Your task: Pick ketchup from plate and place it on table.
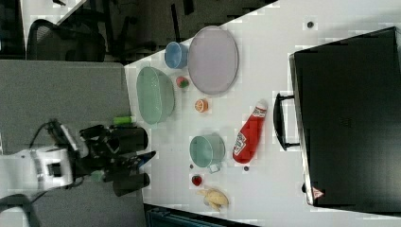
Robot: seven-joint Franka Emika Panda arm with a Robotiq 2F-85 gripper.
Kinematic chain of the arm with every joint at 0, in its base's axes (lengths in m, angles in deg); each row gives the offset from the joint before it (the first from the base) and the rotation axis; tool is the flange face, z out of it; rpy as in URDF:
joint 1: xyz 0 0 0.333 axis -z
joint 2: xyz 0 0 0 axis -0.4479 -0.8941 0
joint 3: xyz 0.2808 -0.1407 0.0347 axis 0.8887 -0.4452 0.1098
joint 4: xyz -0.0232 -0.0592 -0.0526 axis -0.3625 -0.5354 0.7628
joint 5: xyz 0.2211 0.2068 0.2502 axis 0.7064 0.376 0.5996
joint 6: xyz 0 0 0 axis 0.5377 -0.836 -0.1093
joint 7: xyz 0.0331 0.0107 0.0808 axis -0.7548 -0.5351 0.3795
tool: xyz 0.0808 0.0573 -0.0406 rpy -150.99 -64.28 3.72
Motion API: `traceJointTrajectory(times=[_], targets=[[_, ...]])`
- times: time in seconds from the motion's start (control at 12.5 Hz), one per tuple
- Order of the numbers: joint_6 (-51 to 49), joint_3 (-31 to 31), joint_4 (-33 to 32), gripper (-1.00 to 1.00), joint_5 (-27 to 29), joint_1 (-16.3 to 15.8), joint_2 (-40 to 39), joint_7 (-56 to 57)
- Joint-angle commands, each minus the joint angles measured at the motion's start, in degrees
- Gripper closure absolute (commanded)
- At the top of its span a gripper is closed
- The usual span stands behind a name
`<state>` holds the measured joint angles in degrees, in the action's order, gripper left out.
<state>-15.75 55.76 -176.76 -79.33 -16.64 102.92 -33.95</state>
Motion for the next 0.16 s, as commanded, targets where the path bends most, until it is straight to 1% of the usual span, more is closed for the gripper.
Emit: traceJointTrajectory(times=[0.08,0.16], targets=[[-8.1,0.45,1.95,-1.0,-0.14,-0.56,-2.28,-4.5],[-7.49,0.49,2.35,-1.0,-0.13,-0.57,-2.28,-4.49]])
